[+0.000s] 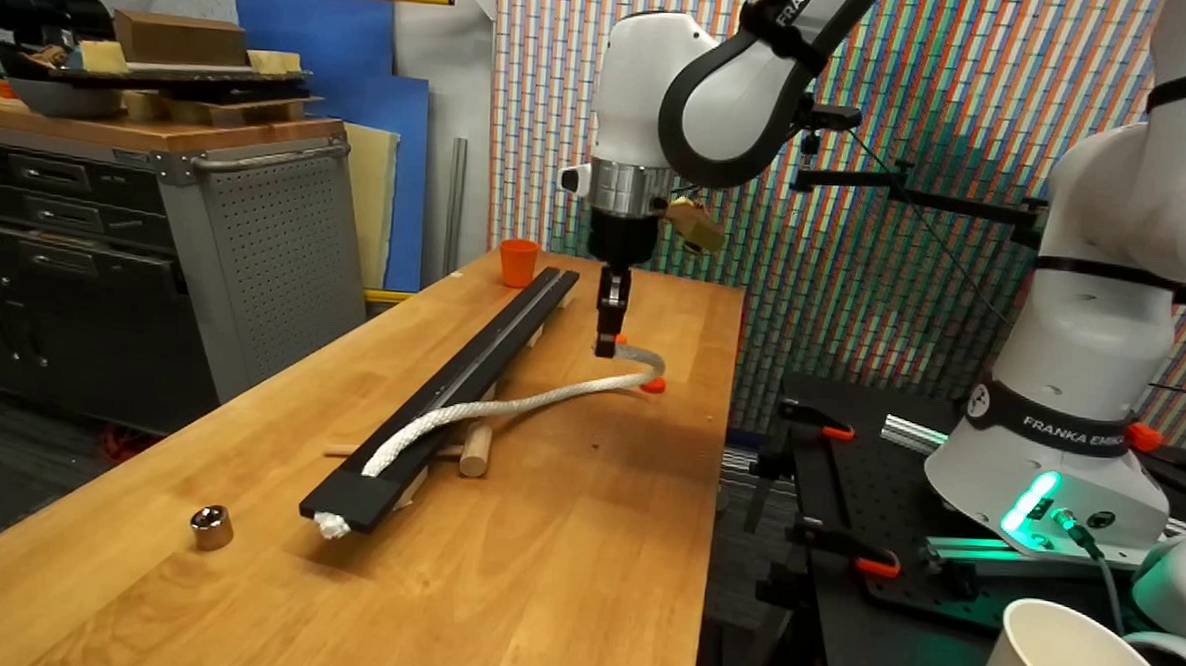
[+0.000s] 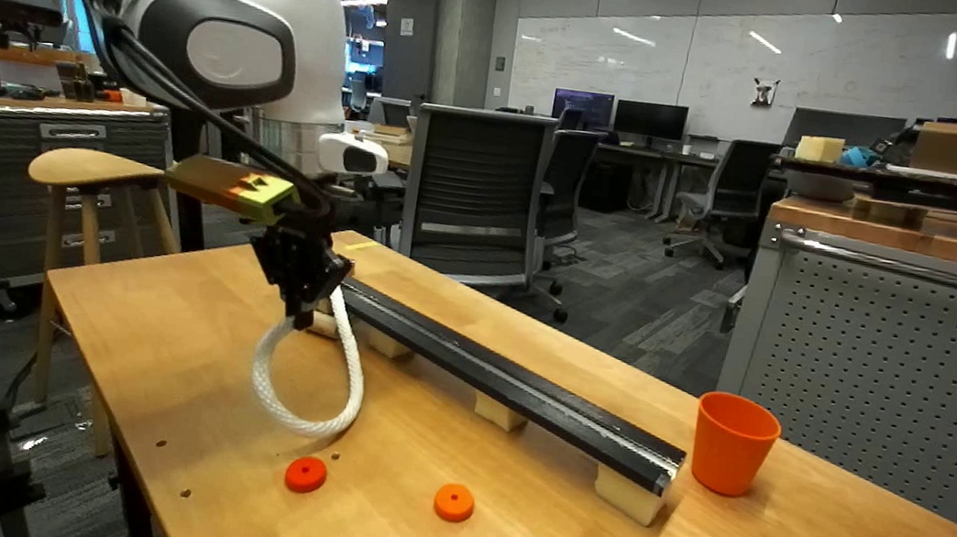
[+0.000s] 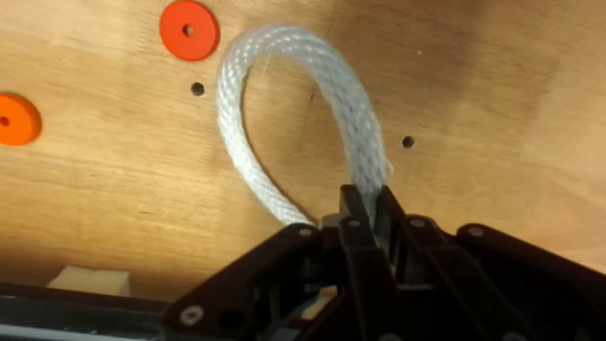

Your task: Stretch the white rope completely in the middle of the black object

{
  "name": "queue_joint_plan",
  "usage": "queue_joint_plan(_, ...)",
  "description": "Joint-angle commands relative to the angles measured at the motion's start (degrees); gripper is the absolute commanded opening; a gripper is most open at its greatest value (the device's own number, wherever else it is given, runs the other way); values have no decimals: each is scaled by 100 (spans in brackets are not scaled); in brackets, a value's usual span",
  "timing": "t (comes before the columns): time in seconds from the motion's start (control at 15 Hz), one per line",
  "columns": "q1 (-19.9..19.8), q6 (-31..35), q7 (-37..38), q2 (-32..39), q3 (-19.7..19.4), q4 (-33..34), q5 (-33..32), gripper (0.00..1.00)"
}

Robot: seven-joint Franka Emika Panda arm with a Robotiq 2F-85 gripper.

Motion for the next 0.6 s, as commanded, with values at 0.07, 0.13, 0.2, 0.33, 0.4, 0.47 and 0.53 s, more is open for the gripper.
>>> queue_joint_plan(0.07,-15,-600,834,-813,-333,-202,280,3)
queue_joint_plan(0.13,6,-1066,672,-992,-357,-219,644,3)
queue_joint_plan(0.2,45,-497,629,-470,-372,-53,232,3)
queue_joint_plan(0.33,47,-608,618,-563,-392,-69,276,11)
queue_joint_plan(0.4,51,-598,617,-532,-390,-70,276,11)
queue_joint_plan(0.47,53,-583,617,-494,-387,-70,277,11)
queue_joint_plan(0.53,52,-573,617,-471,-386,-71,277,11)
